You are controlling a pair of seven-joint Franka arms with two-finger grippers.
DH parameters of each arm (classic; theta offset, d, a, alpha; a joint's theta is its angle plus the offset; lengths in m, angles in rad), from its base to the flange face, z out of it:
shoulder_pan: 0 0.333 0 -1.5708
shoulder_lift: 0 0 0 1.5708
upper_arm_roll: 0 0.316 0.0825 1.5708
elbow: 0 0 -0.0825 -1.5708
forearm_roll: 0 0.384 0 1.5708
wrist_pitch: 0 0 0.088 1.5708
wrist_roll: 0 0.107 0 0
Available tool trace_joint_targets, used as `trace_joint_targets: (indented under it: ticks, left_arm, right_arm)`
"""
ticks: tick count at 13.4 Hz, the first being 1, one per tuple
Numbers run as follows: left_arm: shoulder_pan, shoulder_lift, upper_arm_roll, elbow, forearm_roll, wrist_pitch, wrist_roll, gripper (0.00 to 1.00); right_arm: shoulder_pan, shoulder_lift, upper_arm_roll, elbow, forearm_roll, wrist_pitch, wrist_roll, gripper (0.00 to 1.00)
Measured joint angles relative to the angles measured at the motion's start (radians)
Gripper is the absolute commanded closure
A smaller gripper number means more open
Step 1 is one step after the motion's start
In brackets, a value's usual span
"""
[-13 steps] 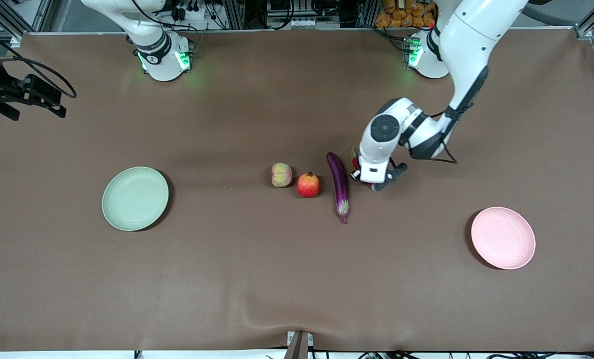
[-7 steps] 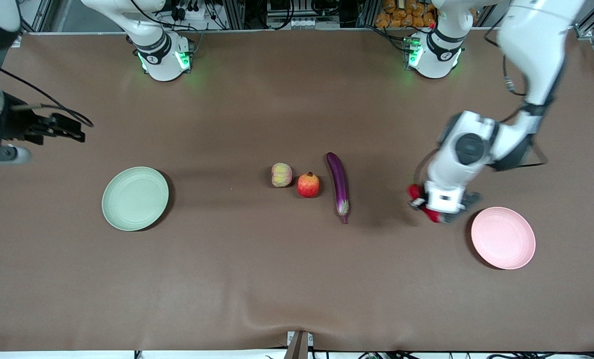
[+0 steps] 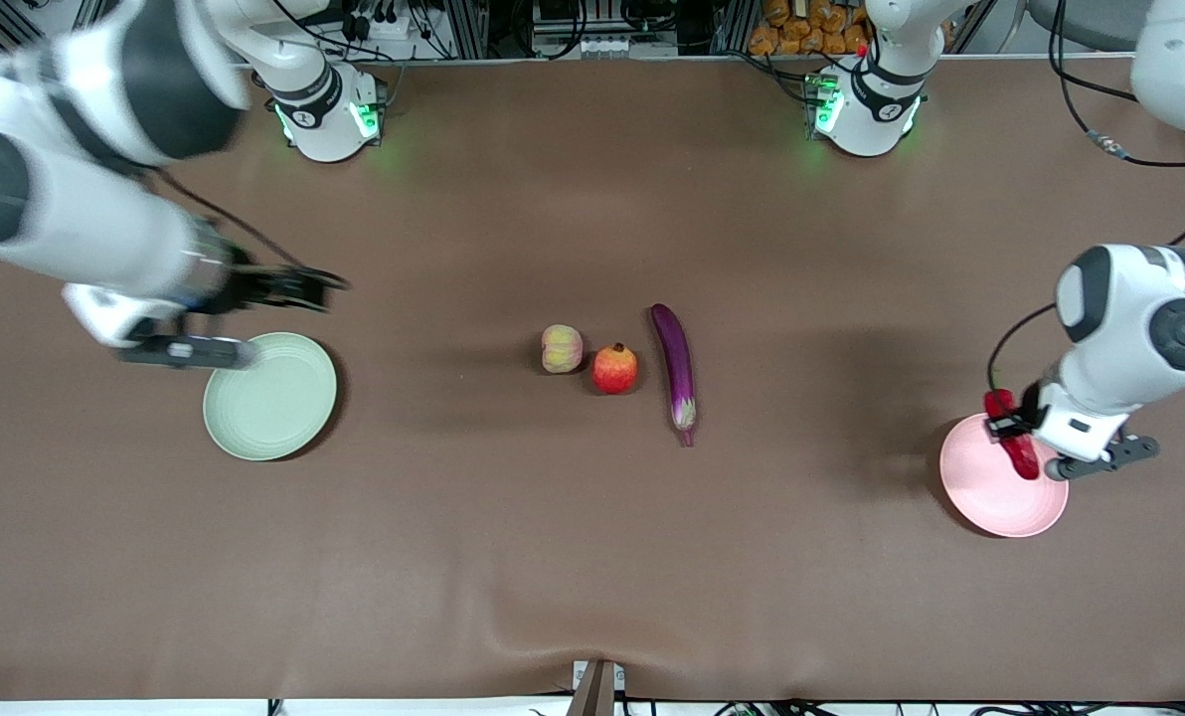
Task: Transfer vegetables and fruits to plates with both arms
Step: 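Place the chili on the pink plate while the right gripper reaches the peach, then grasp the peach with the right gripper while the left gripper reaches the eggplant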
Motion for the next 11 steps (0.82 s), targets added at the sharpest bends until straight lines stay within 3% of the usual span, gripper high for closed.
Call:
trace_joint_targets:
  ticks: [1, 2, 3, 8, 11]
  left_arm:
    - [0.014, 0.035, 0.002, 0.034, 0.000, 0.001, 0.068, 0.81]
    - [0.019, 0.070, 0.010, 0.071, 0.006, 0.001, 0.132, 0.33]
    - [0.021, 0.103, 0.022, 0.109, 0.020, 0.001, 0.190, 0.00]
    - [0.034, 0.191, 0.023, 0.227, 0.032, 0.001, 0.267, 0.00]
    - [0.032, 0.169, -0.090, 0.237, 0.019, -0.101, 0.137, 0.00]
  right_arm:
    - [0.039, 0.035, 0.001, -0.002, 0.011, 0.043, 0.097, 0.00]
    - [0.067, 0.071, 0.001, -0.003, 0.015, 0.081, 0.169, 0.00]
    - [0.087, 0.104, 0.001, -0.006, 0.021, 0.108, 0.204, 0.00]
    - [0.254, 0.171, 0.001, -0.143, 0.044, 0.404, 0.429, 0.00]
    - [0.346, 0.197, 0.000, -0.186, 0.040, 0.483, 0.532, 0.00]
